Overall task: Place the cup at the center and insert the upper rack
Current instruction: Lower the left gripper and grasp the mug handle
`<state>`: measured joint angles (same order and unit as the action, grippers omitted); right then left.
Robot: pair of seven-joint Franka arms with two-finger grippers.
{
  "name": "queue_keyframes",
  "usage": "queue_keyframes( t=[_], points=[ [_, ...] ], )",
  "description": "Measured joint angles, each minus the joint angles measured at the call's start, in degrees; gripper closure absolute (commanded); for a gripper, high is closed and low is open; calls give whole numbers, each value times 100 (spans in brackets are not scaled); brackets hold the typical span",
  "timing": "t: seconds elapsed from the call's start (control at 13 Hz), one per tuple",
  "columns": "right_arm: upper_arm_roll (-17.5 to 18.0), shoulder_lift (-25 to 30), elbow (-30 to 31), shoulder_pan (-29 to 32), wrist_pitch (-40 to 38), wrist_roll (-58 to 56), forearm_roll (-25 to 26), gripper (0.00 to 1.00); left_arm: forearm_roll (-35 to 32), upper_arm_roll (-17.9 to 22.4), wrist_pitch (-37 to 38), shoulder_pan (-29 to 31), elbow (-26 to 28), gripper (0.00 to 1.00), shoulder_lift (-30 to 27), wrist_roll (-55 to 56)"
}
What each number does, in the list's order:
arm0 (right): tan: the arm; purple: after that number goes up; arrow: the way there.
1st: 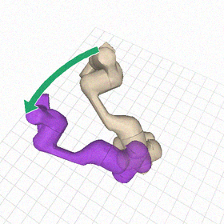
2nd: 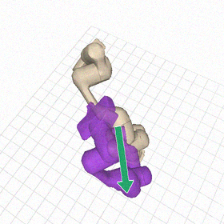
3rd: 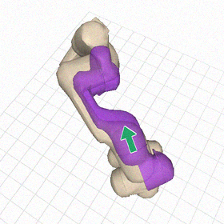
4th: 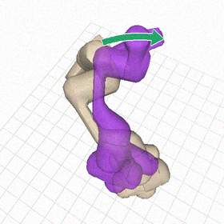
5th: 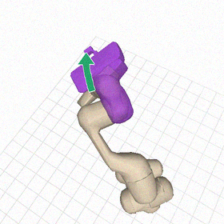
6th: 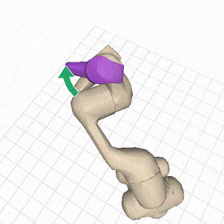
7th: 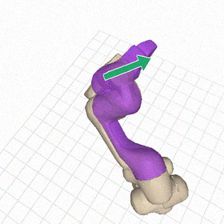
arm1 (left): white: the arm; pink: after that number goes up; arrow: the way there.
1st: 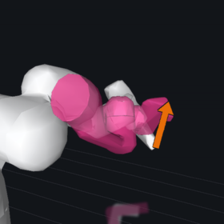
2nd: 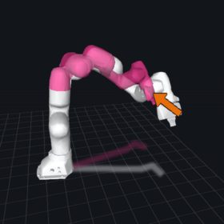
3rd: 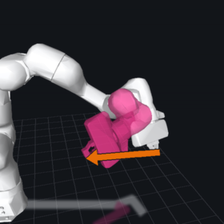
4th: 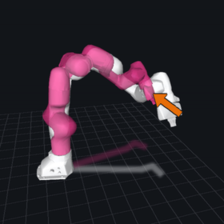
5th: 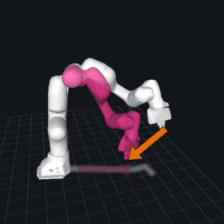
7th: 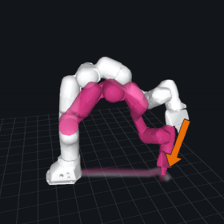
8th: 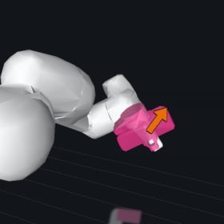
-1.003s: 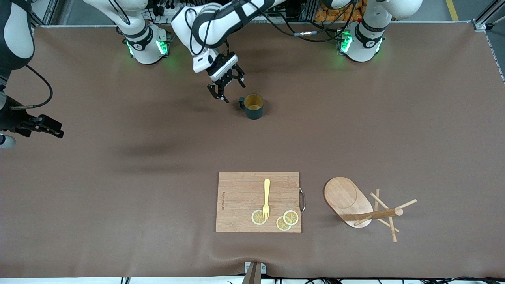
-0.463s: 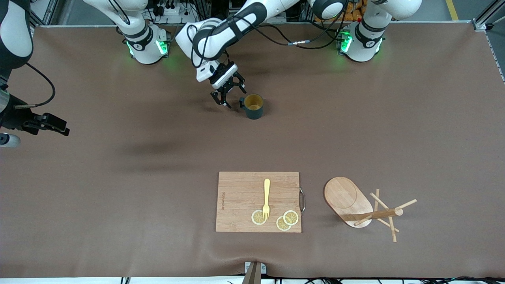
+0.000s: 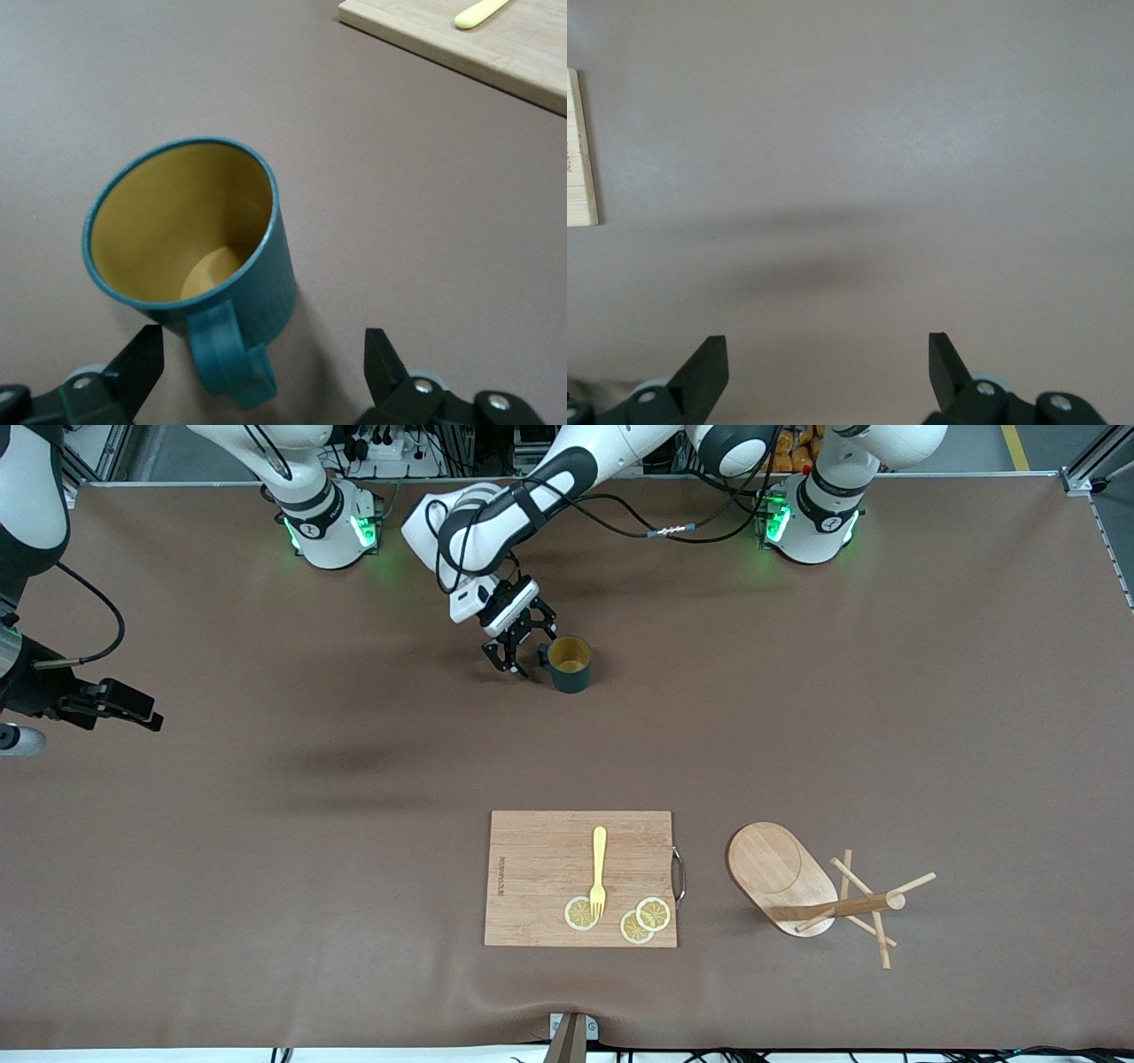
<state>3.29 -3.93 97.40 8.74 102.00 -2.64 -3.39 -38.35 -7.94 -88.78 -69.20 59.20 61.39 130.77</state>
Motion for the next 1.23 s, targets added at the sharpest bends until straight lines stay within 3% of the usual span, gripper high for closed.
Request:
queue_keyframes(
  t=[0.39, 0.69, 1.0, 1.23],
  points=[
    [-7, 0, 0, 1, 0, 0, 0, 0, 0, 0, 0, -3, -29, 33, 8, 8],
    [-10, 0, 0, 1, 0, 0, 3, 0, 0, -29, 5, -12, -30, 73, 8, 9],
    [-30, 2, -33, 5, 0, -1, 157, 0, 0, -57, 25, -19, -33, 100, 8, 9],
    [-40, 4, -49, 10, -1, -1, 399, 0, 1, -64, 33, -18, -47, 100, 8, 9]
  ],
)
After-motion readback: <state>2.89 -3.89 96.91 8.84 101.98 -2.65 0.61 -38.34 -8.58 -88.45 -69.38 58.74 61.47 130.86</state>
